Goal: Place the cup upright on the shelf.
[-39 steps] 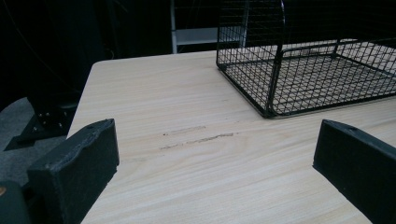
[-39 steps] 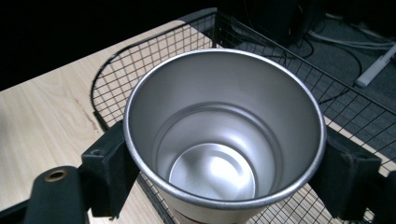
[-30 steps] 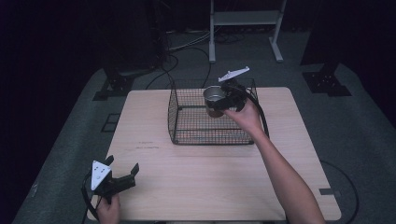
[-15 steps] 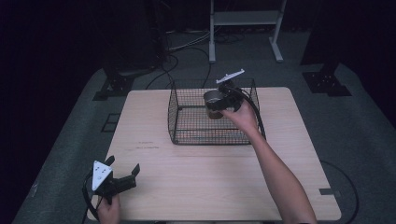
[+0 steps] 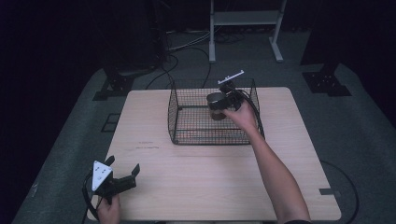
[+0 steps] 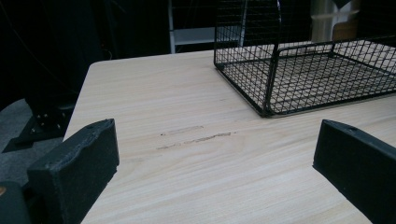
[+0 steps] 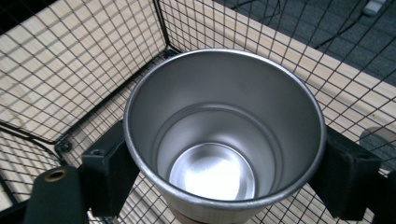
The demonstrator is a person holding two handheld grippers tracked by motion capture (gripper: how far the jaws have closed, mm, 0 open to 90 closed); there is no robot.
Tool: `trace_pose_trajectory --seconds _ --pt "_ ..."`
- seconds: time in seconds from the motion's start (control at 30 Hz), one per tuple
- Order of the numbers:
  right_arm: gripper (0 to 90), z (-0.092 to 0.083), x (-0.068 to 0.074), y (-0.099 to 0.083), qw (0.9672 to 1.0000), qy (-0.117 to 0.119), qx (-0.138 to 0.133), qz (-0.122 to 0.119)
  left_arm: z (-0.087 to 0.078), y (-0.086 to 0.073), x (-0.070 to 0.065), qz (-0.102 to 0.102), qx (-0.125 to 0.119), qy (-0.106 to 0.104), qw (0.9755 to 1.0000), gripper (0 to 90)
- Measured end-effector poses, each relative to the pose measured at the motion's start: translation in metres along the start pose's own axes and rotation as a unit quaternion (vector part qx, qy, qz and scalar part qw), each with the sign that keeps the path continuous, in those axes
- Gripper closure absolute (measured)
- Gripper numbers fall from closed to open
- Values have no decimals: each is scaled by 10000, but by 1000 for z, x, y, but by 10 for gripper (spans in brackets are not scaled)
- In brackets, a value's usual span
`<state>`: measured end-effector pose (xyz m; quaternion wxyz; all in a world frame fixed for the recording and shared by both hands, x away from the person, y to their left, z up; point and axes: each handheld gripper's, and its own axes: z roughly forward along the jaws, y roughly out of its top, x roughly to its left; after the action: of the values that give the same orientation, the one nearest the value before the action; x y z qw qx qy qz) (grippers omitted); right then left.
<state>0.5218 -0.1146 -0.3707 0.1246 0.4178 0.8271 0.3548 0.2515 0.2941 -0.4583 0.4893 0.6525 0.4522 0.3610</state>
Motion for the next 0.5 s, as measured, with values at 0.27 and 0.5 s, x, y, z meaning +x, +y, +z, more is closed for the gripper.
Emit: trace_pose_trajectory --seconds 0.27,0.5 --pt "176 12 -6 -2 9997 -117 192 32 0 0 0 29 4 2 10000 0" --pt "176 20 -10 -2 9992 -129 342 129 0 0 0 45 16 6 10000 0"
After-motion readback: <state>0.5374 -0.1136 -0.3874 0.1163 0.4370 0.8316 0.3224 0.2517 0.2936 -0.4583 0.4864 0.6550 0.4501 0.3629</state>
